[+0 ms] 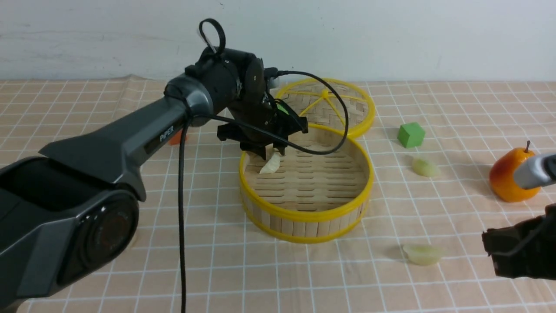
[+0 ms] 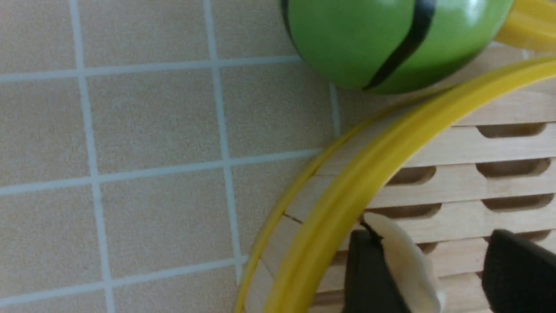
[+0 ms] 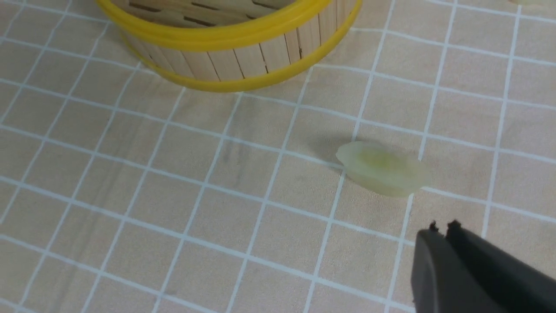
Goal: Put the dumplings into the steamer on the table with the brown tablecloth.
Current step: 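Place the dumpling into the bamboo steamer basket with the left gripper, then reach for and grasp a dumpling on the table with the left gripper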
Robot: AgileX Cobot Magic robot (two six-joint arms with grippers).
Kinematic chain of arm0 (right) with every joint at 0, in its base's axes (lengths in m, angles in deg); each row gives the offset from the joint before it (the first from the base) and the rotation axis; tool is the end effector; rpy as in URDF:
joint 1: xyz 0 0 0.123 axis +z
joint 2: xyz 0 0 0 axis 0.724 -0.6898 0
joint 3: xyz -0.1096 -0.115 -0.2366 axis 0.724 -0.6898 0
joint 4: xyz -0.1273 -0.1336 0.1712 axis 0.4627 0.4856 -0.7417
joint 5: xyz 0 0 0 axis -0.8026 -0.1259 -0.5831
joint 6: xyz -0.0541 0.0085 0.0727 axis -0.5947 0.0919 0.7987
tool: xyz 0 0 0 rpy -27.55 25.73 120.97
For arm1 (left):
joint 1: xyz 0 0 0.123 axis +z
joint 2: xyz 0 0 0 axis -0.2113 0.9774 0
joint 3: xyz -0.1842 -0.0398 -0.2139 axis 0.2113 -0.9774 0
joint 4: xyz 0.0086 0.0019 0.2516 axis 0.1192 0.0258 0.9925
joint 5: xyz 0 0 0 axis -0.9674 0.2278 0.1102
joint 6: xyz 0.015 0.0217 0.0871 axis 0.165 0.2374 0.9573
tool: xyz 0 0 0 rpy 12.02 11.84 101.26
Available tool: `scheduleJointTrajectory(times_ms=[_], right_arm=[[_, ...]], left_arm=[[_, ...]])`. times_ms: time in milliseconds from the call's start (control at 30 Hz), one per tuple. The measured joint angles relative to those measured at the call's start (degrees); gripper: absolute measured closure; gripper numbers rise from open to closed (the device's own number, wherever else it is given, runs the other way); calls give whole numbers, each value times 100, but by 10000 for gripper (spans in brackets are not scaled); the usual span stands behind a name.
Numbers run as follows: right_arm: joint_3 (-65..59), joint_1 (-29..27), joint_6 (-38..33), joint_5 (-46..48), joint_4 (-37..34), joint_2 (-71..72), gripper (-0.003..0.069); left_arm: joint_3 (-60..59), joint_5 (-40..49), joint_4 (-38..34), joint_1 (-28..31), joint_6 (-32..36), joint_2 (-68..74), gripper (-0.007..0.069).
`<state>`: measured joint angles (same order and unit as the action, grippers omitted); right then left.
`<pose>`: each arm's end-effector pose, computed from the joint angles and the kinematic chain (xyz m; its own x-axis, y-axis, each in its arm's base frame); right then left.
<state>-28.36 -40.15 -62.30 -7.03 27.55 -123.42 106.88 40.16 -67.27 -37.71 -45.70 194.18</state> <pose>0.1939 0.0442 0.2617 -0.6792 -0.0856 -0.7289 -0.2945 0.9415 0.1638 0.4826 -0.2338 0.2109 -0.8753 -0.0478 -0.4812 0.0881 0.9627 -0.2558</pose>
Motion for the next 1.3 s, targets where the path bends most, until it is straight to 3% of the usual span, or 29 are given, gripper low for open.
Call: scheduleJointTrajectory(times_ms=[100,200,300,433,533,600,733,833,933,1167,1300], right_arm=[[0,0,0,13,-78,0,627],[0,0,0,65,-115,0,627],[0,0,0,118,-114,0,627],[5,0,0,179,-205,0,625],[5,0,0,186,-426,0,624],[11,0,0,186,-617,0,620],[11,0,0,200,-826,0,616],[11,0,0,246,-876,0,617],[11,0,0,276,-894,0,613],[11,0,0,276,-1011,0,607],[17,0,0,276,-1011,0,606]], left_arm=[[0,381,-8,-28,-21,-212,174],[-5,1003,207,-34,167,-791,169],[0,1631,780,-41,553,-1573,202],[-280,1783,1391,4,765,-2816,271],[-1049,1813,1504,145,669,-4017,323],[-2178,1746,1555,350,380,-4852,344],[-4470,463,1597,770,-334,-5930,354],[-6452,-1186,1597,1138,-1157,-6178,351],[-7344,-2137,1617,1267,-1546,-5972,318],[-7562,-2709,2073,1266,-2010,-4804,208],[-7459,-2739,2619,1266,-2663,-4138,213]])
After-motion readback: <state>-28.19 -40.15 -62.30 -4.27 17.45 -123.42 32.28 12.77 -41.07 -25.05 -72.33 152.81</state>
